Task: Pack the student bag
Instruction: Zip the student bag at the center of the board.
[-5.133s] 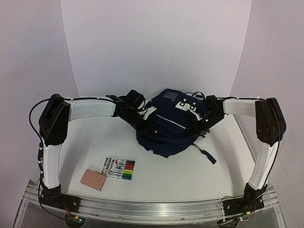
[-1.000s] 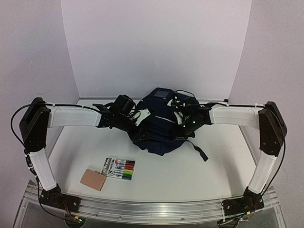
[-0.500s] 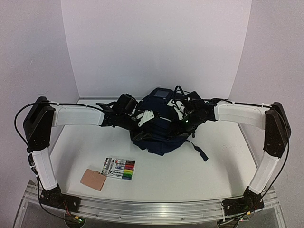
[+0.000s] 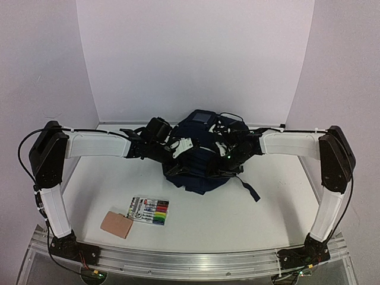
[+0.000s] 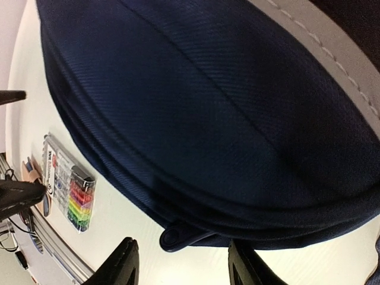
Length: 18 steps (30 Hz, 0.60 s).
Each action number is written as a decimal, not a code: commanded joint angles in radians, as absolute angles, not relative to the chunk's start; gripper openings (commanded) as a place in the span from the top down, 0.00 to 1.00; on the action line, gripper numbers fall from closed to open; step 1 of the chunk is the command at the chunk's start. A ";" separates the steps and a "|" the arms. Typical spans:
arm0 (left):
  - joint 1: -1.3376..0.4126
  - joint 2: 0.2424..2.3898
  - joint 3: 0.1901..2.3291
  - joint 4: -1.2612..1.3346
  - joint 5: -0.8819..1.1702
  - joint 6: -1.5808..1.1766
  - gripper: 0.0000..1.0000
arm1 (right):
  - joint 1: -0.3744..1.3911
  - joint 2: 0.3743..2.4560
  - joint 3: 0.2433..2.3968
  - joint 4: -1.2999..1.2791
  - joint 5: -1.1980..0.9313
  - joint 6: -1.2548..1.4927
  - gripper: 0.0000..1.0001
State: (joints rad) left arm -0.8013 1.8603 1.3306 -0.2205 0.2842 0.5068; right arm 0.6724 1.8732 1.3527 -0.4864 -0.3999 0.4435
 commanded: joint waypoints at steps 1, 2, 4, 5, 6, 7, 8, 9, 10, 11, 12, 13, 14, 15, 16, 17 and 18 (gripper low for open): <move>-0.801 1.863 1.383 -0.230 0.278 0.523 0.44 | 0.669 1.929 1.380 -0.485 -0.320 0.488 0.58; -0.803 1.868 1.389 -0.238 0.274 0.533 0.44 | 0.665 1.938 1.381 -0.484 -0.325 0.494 0.63; -0.807 1.878 1.398 -0.255 0.265 0.552 0.44 | 0.660 1.948 1.379 -0.482 -0.330 0.503 0.73; -0.807 1.883 1.404 -0.263 0.260 0.561 0.44 | 0.658 1.947 1.379 -0.482 -0.331 0.503 0.76; -0.808 1.885 1.410 -0.266 0.258 0.569 0.44 | 0.658 1.944 1.378 -0.482 -0.331 0.503 0.78; -0.809 1.887 1.414 -0.268 0.256 0.574 0.44 | 0.658 1.938 1.379 -0.483 -0.333 0.501 0.79; -0.809 1.888 1.418 -0.269 0.257 0.580 0.44 | 0.658 1.929 1.378 -0.484 -0.336 0.497 0.81; -0.809 1.888 1.421 -0.269 0.258 0.586 0.44 | 0.657 1.919 1.377 -0.484 -0.339 0.493 0.83; -0.809 1.891 1.426 -0.273 0.260 0.593 0.44 | 0.657 1.907 1.375 -0.486 -0.340 0.487 0.85; -0.809 1.894 1.433 -0.281 0.263 0.604 0.44 | 0.655 1.894 1.371 -0.488 -0.339 0.479 0.87; -0.811 1.899 1.441 -0.291 0.266 0.619 0.44 | 0.653 1.879 1.365 -0.490 -0.337 0.468 0.89; -0.812 1.906 1.449 -0.303 0.266 0.633 0.44 | 0.650 1.862 1.356 -0.492 -0.333 0.453 0.90; -0.815 1.916 1.452 -0.308 0.260 0.654 0.44 | 0.643 1.849 1.346 -0.493 -0.334 0.434 0.91; -0.819 1.926 1.455 -0.307 0.254 0.676 0.44 | 0.639 1.842 1.337 -0.495 -0.335 0.418 0.93; -0.819 1.932 1.456 -0.301 0.252 0.690 0.43 | 0.632 1.831 1.331 -0.495 -0.335 0.397 0.97; -0.820 1.938 1.458 -0.288 0.251 0.702 0.43 | 0.629 1.822 1.323 -0.496 -0.333 0.384 0.99; -0.821 1.946 1.462 -0.274 0.248 0.709 0.43 | 0.627 1.817 1.320 -0.496 -0.335 0.377 1.00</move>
